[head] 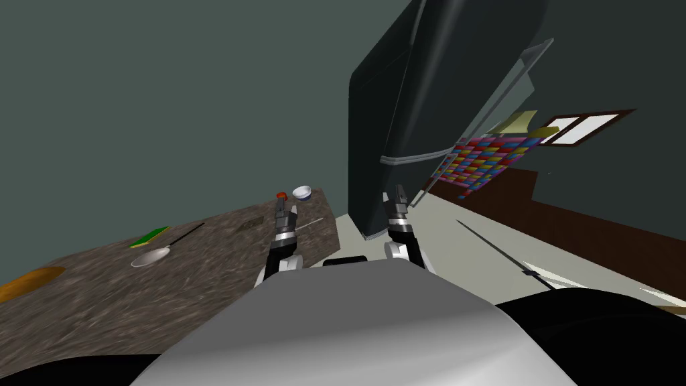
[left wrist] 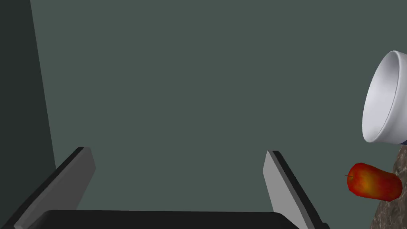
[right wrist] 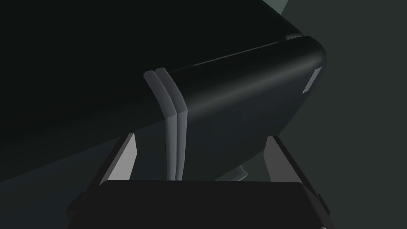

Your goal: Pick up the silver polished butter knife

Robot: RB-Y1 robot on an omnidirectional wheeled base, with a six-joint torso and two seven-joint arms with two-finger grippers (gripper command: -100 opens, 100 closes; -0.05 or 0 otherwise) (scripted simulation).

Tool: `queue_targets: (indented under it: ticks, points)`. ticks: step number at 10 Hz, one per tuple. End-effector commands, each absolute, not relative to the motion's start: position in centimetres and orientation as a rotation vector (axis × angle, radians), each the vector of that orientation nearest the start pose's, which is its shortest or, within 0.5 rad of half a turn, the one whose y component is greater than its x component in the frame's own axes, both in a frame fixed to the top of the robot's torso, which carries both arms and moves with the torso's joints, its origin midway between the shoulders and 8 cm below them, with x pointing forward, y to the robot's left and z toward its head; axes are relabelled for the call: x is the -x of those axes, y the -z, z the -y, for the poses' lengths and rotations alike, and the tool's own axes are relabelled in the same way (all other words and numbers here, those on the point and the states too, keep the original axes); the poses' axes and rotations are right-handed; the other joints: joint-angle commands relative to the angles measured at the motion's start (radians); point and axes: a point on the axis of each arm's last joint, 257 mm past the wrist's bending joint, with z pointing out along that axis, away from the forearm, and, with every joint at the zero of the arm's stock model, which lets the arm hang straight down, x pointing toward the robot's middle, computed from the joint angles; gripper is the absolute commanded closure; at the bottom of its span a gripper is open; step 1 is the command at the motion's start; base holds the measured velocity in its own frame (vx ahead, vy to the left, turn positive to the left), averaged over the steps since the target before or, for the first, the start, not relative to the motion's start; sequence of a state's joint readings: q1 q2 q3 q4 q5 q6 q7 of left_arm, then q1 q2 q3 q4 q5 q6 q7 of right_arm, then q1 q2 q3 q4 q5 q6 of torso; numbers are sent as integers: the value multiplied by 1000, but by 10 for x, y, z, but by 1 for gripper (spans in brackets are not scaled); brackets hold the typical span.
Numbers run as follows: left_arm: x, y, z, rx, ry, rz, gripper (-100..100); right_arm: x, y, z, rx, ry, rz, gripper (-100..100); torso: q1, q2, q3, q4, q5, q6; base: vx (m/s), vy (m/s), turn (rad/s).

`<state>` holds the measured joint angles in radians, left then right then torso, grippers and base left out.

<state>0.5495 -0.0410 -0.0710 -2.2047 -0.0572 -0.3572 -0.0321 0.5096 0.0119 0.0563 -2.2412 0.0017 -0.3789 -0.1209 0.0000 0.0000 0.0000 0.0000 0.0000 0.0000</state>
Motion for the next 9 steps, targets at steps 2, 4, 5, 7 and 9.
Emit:
queue_targets:
  ticks: [2, 4, 5, 7, 9]
  points:
    - [-377, 64, -268, 841, 1223, -867, -100, -371, 21, 266, -863, -1422, -682, 0, 0, 1, 0, 0, 0, 0, -18, -14, -34]
    - [-379, 73, -277, 859, 1221, -913, -100, -371, 21, 266, -863, -1422, -682, 0, -1, 2, 1, 0, 0, 0, -34, -31, -56]
    - [-380, 78, -284, 879, 1220, -932, -100, -371, 21, 266, -863, -1422, -682, 0, -2, 2, 1, 1, 0, 0, -42, -43, -65]
    - [-382, 87, -301, 933, 1221, -960, -100, -371, 21, 266, -863, -1422, -682, 0, -3, 3, 2, 1, -1, 0, -49, -50, -81]
    - [-384, 94, -311, 974, 1218, -977, -100, -371, 21, 266, -863, -1422, -682, 0, -4, 4, 2, 1, -1, 0, -50, -57, -66]
